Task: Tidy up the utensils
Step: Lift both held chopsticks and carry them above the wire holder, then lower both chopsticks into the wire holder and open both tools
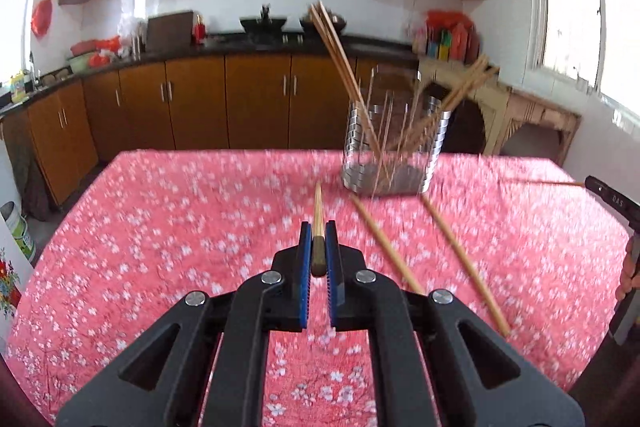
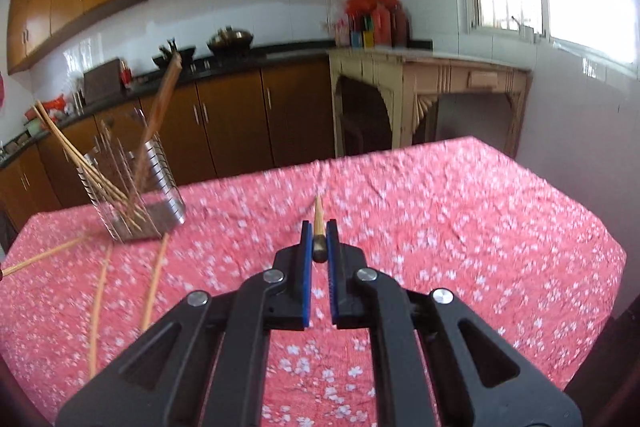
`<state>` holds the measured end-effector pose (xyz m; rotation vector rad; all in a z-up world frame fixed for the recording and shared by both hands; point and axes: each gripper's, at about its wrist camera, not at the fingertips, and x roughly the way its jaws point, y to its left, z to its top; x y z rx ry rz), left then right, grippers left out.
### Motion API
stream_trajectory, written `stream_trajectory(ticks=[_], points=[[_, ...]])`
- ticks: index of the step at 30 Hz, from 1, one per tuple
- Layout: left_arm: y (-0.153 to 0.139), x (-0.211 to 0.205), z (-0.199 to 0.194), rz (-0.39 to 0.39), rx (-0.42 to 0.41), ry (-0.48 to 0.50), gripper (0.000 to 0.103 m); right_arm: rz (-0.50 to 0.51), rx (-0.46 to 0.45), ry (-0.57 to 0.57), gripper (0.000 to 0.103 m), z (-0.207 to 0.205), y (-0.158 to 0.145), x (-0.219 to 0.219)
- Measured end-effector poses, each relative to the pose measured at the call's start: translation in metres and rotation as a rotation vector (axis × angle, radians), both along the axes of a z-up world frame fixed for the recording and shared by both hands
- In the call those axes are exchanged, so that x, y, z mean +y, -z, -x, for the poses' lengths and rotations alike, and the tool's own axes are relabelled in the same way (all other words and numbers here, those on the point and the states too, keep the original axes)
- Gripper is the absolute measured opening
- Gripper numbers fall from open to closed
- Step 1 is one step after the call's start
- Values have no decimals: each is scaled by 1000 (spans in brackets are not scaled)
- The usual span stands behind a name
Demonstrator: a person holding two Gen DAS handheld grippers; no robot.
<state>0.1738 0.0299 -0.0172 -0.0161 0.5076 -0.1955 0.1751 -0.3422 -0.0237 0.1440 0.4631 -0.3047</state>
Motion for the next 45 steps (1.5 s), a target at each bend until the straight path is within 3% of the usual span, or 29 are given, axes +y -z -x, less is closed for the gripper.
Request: stream_trajectory(ticks=[7, 26, 39, 45], points=[[-27, 8, 2, 50, -116, -36, 7, 9, -101, -23, 8, 5, -32, 5], [-92, 18, -3, 126, -260, -84, 7, -23, -280, -129, 8, 13, -104, 24], [-156, 1, -6, 164, -379, -70, 7, -125, -408, -279, 8, 19, -173, 42], [-184, -12, -23, 208, -445, -90, 7, -113, -460, -318, 8, -2, -202, 63]])
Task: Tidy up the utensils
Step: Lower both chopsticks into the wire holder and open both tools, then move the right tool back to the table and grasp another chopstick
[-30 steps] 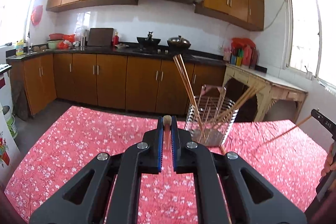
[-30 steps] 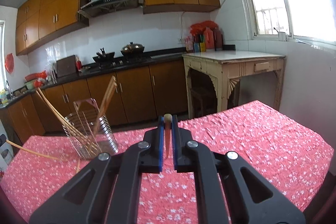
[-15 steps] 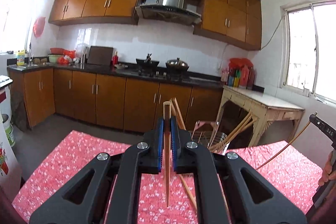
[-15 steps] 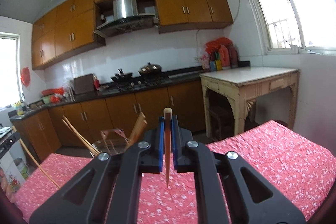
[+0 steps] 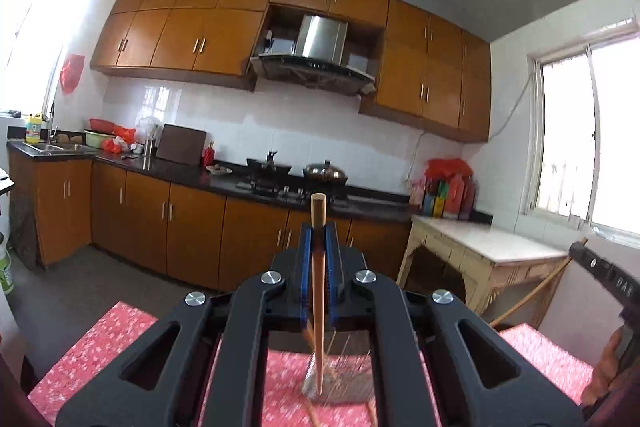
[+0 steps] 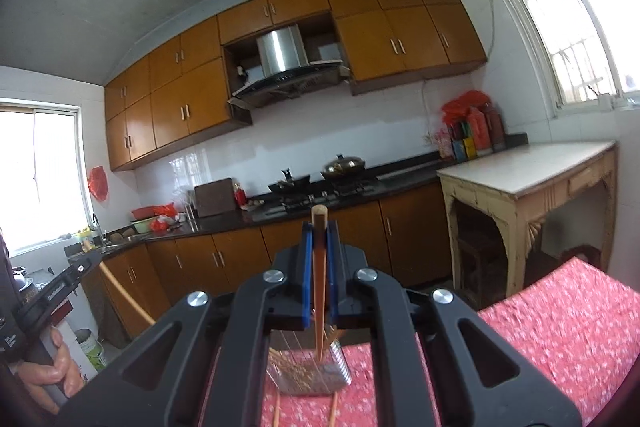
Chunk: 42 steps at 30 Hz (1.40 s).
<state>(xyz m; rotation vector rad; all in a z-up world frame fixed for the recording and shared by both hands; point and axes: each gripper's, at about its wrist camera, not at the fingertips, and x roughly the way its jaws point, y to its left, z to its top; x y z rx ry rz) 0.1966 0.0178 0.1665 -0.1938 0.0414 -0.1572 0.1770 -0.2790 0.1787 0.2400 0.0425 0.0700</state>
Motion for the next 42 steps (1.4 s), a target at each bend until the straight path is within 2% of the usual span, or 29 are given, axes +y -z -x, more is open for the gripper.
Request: stream_trajectory(ticks=[4, 8, 16, 21, 31, 32, 34, 35, 38, 40, 41, 42], points=[[-8, -13, -20, 15, -26, -34, 7, 4, 3, -16, 8, -32, -8, 13], [-8, -25, -45, 33, -16, -40, 7, 23, 22, -20, 8, -65, -4, 24], [13, -47, -83, -17, 22, -42, 7, 33, 101, -36, 8, -124, 18, 37], [31, -51, -101, -23, 66, -30, 7, 29, 154, -63, 8, -151, 36, 43], [42, -50, -121, -35, 111, -21, 7, 0, 230, -99, 8, -183, 62, 40], [41, -53, -125, -37, 118, -24, 7, 21, 227, -75, 10, -183, 64, 41], [40, -51, -125, -34, 133, -24, 7, 50, 215, -39, 28, -181, 65, 43], [40, -49, -124, -33, 132, -33, 7, 56, 203, -25, 40, -177, 65, 42], [37, -45, -119, -50, 128, -50, 13, 63, 189, -13, 43, -165, 63, 38], [35, -40, -112, -54, 131, -65, 37, 72, 182, 4, 49, -153, 62, 34], [35, -38, -109, -54, 129, -69, 43, 74, 180, 8, 51, -148, 62, 32], [34, -35, -103, -54, 123, -74, 45, 79, 181, 14, 52, -142, 62, 31]])
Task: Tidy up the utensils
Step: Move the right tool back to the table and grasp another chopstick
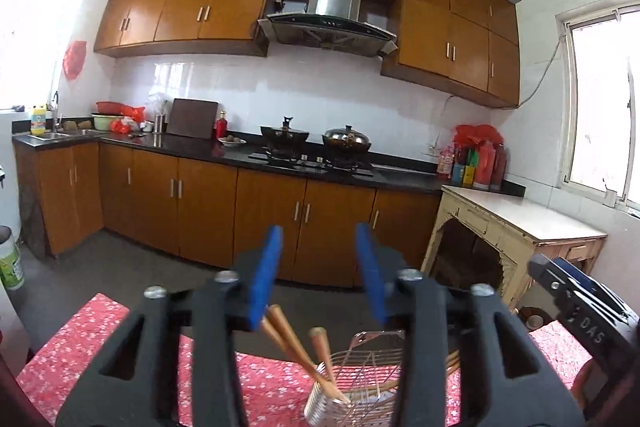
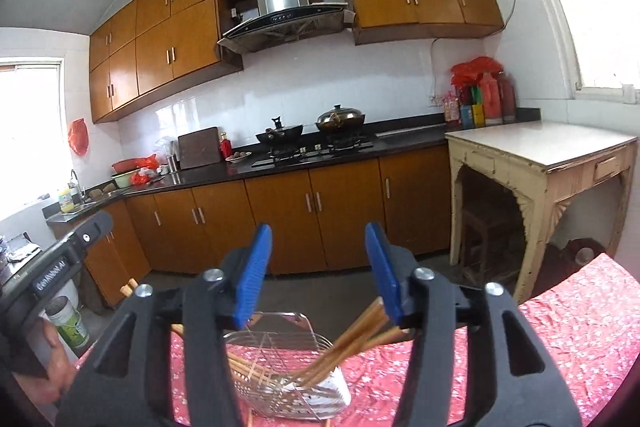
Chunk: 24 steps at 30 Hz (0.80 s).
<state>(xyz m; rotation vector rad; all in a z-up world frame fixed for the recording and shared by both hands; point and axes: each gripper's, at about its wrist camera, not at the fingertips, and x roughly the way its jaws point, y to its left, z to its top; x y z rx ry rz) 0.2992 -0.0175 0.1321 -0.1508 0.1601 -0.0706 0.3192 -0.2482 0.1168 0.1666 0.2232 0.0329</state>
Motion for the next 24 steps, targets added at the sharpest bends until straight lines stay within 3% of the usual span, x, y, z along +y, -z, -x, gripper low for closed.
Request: stream_trajectory(ticks=[8, 13, 17, 24], points=[[14, 20, 51, -12, 40, -11, 61, -2, 83, 14, 54, 59, 33, -10], [51, 24, 84, -37, 110, -13, 66, 38, 203, 4, 54, 92, 87, 0], [93, 20, 101, -63, 212, 1, 66, 30, 324, -31, 54, 113, 136, 11], [153, 9, 120, -81, 336, 45, 66, 32, 528, -110, 38, 135, 208, 33]])
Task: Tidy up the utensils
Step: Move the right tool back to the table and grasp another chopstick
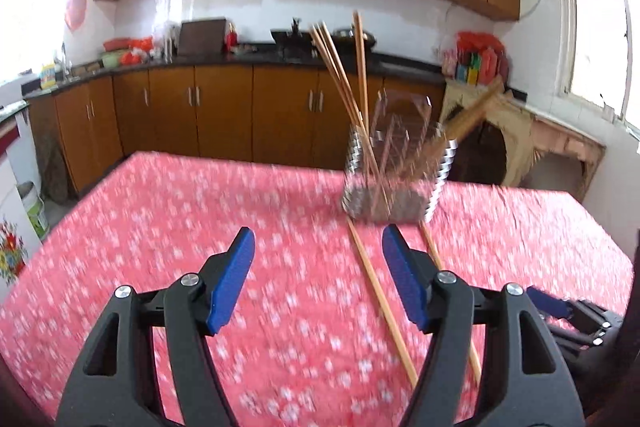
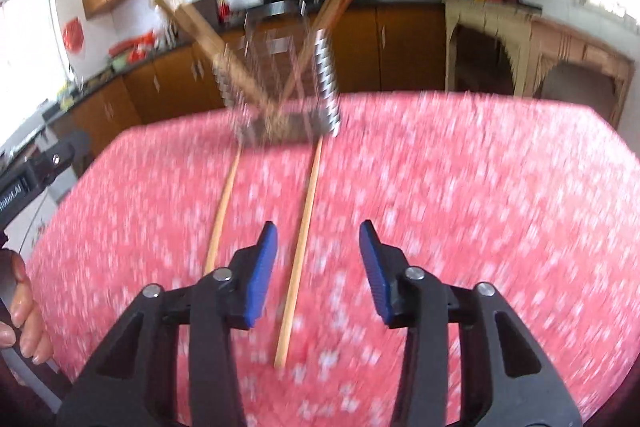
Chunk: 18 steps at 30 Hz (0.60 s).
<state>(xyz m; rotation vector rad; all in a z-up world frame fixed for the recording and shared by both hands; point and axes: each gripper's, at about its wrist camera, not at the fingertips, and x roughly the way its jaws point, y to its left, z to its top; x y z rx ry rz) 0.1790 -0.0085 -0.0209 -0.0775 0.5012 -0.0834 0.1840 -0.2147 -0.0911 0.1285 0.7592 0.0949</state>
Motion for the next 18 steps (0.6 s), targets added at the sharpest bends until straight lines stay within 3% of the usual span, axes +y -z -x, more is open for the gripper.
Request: stream_trajectory(ticks=[7, 12, 18], points=[[20, -3, 8, -10, 55, 27, 66, 65, 93, -38, 35, 6, 29, 24], [25, -3, 7, -6, 83, 35, 66, 81, 104, -5, 9, 5, 33, 18], [35, -11, 5, -1, 123, 66, 66, 48, 131, 86, 8, -9, 30, -12]])
